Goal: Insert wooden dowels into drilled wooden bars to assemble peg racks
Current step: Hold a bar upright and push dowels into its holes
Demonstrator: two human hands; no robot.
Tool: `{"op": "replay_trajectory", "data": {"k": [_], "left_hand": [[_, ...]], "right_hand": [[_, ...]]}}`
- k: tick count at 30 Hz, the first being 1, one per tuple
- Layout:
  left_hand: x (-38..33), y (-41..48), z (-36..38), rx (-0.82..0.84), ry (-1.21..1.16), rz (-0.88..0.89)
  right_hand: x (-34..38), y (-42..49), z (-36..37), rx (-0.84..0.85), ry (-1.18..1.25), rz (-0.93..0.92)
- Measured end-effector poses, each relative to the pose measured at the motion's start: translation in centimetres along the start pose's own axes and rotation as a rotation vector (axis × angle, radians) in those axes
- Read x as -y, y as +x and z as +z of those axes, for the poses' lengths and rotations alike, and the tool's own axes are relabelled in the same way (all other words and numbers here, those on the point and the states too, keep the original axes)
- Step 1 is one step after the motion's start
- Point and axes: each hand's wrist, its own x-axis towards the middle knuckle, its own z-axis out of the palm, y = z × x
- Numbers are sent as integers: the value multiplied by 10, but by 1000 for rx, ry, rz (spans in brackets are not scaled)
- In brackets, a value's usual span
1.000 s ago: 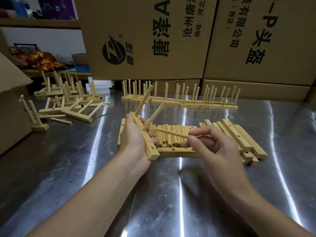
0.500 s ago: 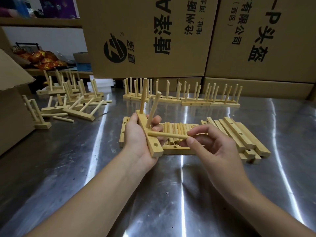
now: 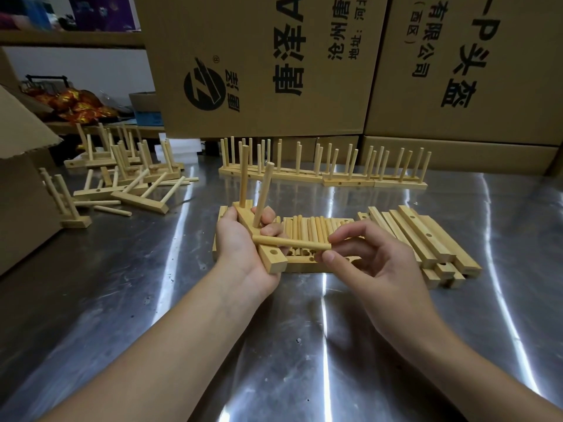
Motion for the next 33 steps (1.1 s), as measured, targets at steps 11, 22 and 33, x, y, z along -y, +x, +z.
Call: {"op": "replay_trajectory", "data": {"k": [11,22,33], "left_hand": [[12,-3,0,45,247,3],[5,-9,3,210,338,-3],[3,-8,3,227,371,1]], "right_hand": [[7,-3,4,236,-156,-54],[18,-6,-8,270,-528,-202],[19,-9,-4,160,-595,-328]]}}
